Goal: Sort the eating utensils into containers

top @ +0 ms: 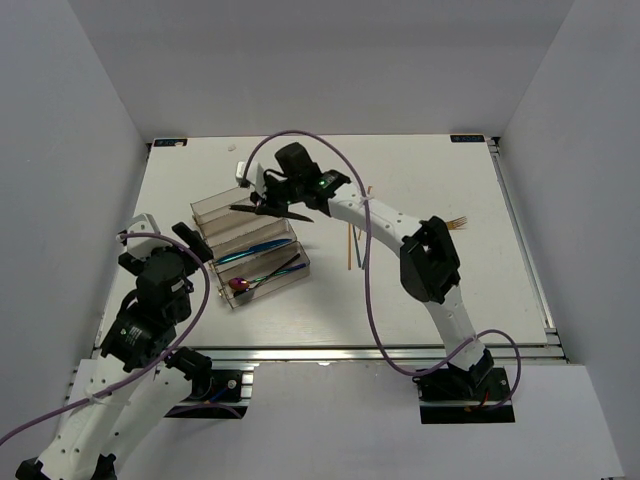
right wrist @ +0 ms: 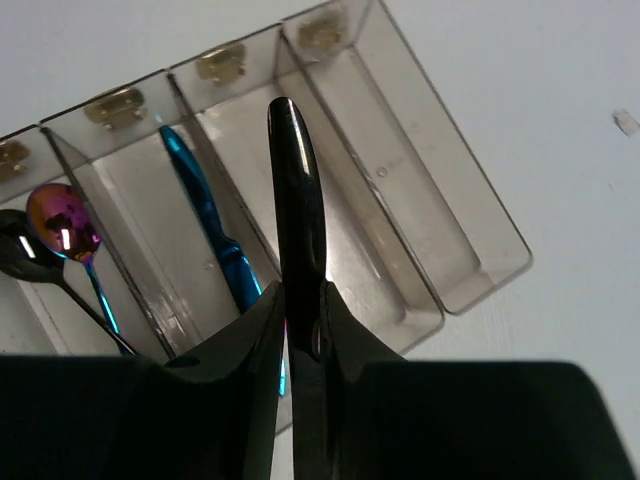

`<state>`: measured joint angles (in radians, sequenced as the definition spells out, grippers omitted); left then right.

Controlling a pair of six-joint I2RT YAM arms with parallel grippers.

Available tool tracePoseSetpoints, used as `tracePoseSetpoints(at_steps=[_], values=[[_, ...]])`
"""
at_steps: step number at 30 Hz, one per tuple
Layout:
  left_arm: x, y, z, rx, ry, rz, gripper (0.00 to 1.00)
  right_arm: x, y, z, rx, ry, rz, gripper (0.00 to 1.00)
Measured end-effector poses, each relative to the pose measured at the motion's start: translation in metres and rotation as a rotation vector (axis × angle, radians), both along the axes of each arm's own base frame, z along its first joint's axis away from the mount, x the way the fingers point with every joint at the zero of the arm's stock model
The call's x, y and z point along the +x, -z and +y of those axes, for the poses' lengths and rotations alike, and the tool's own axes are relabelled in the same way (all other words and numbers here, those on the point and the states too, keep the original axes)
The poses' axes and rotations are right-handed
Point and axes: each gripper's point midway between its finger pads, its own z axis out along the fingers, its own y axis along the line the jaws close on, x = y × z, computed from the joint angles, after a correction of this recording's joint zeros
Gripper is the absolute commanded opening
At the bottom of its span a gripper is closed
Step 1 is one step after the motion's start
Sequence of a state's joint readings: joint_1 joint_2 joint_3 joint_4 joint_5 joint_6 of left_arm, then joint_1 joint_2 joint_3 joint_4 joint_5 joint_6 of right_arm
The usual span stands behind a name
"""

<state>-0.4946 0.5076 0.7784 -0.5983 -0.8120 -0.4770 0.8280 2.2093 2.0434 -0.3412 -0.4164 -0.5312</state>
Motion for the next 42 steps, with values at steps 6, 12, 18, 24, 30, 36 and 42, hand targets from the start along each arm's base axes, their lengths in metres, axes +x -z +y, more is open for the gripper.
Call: tracePoseSetpoints(at_steps=[6, 12, 18, 24, 30, 36, 42], values=[[-0.004, -0.005, 0.004, -0.013, -0.011, -0.028, 0.98, -0.038, 0.011, 0.028, -0.009, -0.15, -0.031, 0.0], [-0.005, -0.006, 0.004, -0.014, -0.012, -0.03, 0.98, -0.069, 0.007, 0.049, 0.023, -0.279, -0.06, 0.0], [-0.005, -0.006, 0.004, -0.014, -0.012, -0.03, 0.98, -0.077, 0.025, 0.061, 0.023, -0.361, -0.078, 0.0], [-0.006, -0.007, 0.005, -0.017, -0.011, -0.034, 0.98, -0.076, 0.052, 0.065, -0.003, -0.397, -0.079, 0.0], [-0.006, -0.007, 0.005, -0.018, -0.011, -0.037, 0.98, -0.075, 0.06, 0.065, -0.015, -0.408, -0.087, 0.16], [-0.006, -0.007, 0.005, -0.018, -0.011, -0.038, 0.98, -0.074, 0.072, 0.06, -0.039, -0.405, -0.097, 0.54], [-0.006, -0.007, 0.005, -0.018, -0.011, -0.038, 0.98, -0.07, 0.07, 0.055, -0.06, -0.373, -0.111, 0.72]])
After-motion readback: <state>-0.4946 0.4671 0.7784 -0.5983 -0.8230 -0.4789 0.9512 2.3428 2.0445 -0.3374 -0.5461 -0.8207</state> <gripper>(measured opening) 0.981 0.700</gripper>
